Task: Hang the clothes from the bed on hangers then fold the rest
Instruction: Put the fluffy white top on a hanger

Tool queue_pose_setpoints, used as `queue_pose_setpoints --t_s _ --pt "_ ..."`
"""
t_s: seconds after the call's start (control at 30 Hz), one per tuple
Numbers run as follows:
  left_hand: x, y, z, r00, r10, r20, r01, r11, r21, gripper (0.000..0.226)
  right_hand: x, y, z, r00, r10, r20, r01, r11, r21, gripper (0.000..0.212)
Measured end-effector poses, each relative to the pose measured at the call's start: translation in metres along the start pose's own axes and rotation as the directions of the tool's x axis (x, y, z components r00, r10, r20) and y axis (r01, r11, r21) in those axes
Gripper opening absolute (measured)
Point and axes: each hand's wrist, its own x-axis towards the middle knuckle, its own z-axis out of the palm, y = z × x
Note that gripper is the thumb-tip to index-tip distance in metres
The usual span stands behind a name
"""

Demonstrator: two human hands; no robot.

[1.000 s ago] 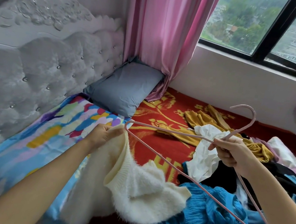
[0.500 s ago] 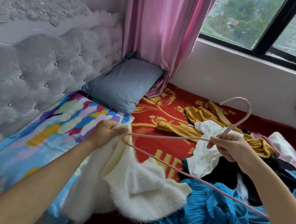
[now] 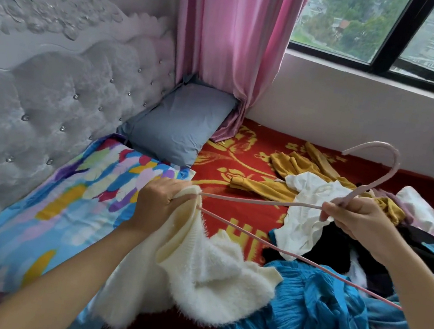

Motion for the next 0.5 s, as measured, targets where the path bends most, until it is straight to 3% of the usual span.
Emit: queue_pose_setpoints --t_s 0.13,0.3,0.4,0.5 --pt "0.004 0.012 0.009 0.999 -0.006 0.035 0.009 0.994 -0.105 0.064 0.006 0.003 0.004 0.997 0.039 0.066 -0.039 0.999 -0.008 0.027" --pt "0.011 0.045 0.030 0.985 0.136 0.109 -0.111 0.972 -0.207 0.052 0.020 0.004 0.033 0.982 -0.007 0.190 0.029 0.993 -0.115 0.033" --pt "0.018 0.068 0.041 0.976 0.159 0.147 -0.118 0.960 -0.255 0.050 0.025 0.018 0.065 0.969 -0.023 0.247 0.033 0.999 -0.038 0.037" --pt "0.021 0.077 0.047 0.960 0.197 0.198 -0.149 0.961 -0.232 0.051 0.019 0.043 0.093 0.978 -0.009 0.207 -0.030 0.983 0.183 0.049"
